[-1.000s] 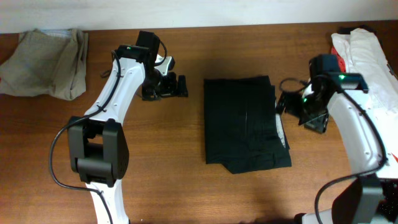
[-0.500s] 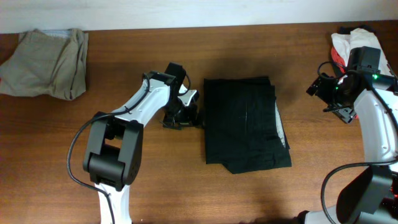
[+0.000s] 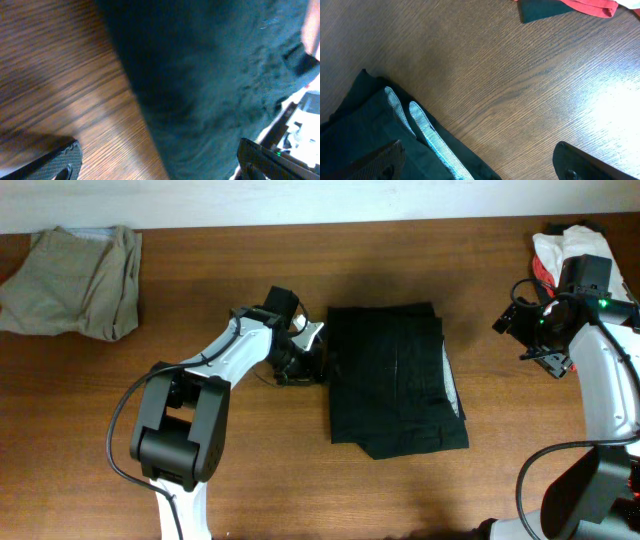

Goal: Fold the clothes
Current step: 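Grasp the folded shorts with the left gripper and carry to top-left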

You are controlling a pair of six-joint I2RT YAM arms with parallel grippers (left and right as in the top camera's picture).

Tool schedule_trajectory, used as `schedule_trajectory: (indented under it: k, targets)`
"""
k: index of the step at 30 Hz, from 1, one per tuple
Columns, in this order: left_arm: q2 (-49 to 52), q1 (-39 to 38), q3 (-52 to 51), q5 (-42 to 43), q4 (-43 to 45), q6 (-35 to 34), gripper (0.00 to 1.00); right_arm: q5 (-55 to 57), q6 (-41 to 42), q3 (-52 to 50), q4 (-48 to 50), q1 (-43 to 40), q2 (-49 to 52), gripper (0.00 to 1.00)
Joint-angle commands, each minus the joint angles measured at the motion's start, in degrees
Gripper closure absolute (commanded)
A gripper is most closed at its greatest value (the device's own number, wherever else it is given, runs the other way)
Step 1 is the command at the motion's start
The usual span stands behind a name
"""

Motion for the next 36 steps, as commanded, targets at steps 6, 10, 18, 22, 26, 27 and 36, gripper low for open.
schedule_trajectory:
  k: [6,10,18,22,26,27,36]
  targets:
    - [0.5,-3.2,-1.7,6.1,7.4,-0.9,0.02,0.9,0.3,0.5,0.2,-0.2,0.1,0.01]
    - [2.0,-5.2,-1.7,-1.0,12.5,-5.8,0.36,0.9,0.3,0.5,0.2,-0.2,0.1,0.01]
    - [2.8,-2.2,-1.3,-19.1,13.1,-4.3,0.99,0.9,0.3,0.5,0.2,-0.2,0.1,0.01]
    - [2.8,6.0,4.2,-26.1,9.2,9.9,1.00,0.9,0.3,0.5,0.2,-0.2,0.1,0.01]
    - [2.8,14.7,15.6,-34.7,1.4,17.7,1.00,0.9,0.3,0.5,0.2,-0.2,0.1,0.01]
    - [2.8,17.3,18.7,-35.7,0.7,18.8,1.00,0.9,0.3,0.5,0.2,-0.2,0.1,0.01]
    - [2.8,30.6,33.2,-50.9,5.0,29.9,1.00,0.9,0.3,0.5,0.2,-0.2,0.1,0.01]
